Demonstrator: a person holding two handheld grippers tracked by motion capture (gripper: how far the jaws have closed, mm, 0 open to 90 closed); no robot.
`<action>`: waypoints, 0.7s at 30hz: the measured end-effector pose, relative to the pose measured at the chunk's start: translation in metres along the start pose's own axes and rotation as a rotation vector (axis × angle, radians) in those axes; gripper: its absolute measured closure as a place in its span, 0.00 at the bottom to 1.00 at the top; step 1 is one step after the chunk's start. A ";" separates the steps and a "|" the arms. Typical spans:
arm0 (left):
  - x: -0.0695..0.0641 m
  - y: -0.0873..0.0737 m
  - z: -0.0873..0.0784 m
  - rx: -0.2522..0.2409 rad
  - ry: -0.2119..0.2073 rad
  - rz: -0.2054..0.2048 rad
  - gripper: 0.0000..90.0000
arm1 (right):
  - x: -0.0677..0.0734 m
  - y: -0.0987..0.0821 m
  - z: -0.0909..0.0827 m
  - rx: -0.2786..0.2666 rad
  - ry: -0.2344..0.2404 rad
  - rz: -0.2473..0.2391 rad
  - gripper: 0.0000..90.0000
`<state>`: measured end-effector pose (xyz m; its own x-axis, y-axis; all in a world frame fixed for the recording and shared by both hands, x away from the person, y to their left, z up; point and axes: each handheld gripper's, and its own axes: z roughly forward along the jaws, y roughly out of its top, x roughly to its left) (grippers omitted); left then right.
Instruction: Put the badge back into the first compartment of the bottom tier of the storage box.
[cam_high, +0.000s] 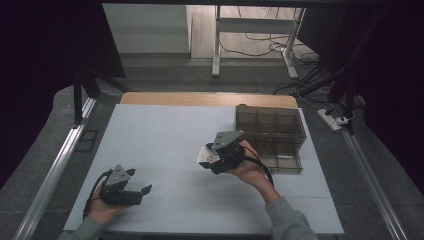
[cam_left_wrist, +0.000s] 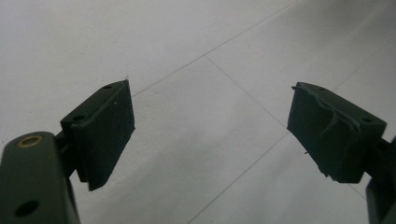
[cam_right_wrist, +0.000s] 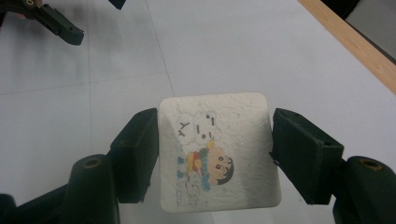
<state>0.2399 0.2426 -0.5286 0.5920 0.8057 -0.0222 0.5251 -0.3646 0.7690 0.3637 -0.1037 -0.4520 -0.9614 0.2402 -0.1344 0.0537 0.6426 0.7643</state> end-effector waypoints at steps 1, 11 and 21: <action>0.000 0.000 0.000 0.000 0.000 0.000 0.16 | -0.001 -0.001 -0.001 -0.001 -0.004 -0.002 0.37; 0.000 0.000 0.000 -0.003 0.002 0.003 0.16 | -0.005 -0.006 -0.014 -0.001 -0.036 0.010 0.37; -0.002 0.001 -0.001 -0.009 0.006 0.007 0.16 | -0.008 -0.010 -0.022 0.001 -0.057 0.013 0.37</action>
<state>0.2393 0.2411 -0.5271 0.5920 0.8059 -0.0125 0.5153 -0.3665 0.7747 0.3644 -0.1284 -0.4446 -0.9437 0.2896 -0.1601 0.0665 0.6399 0.7656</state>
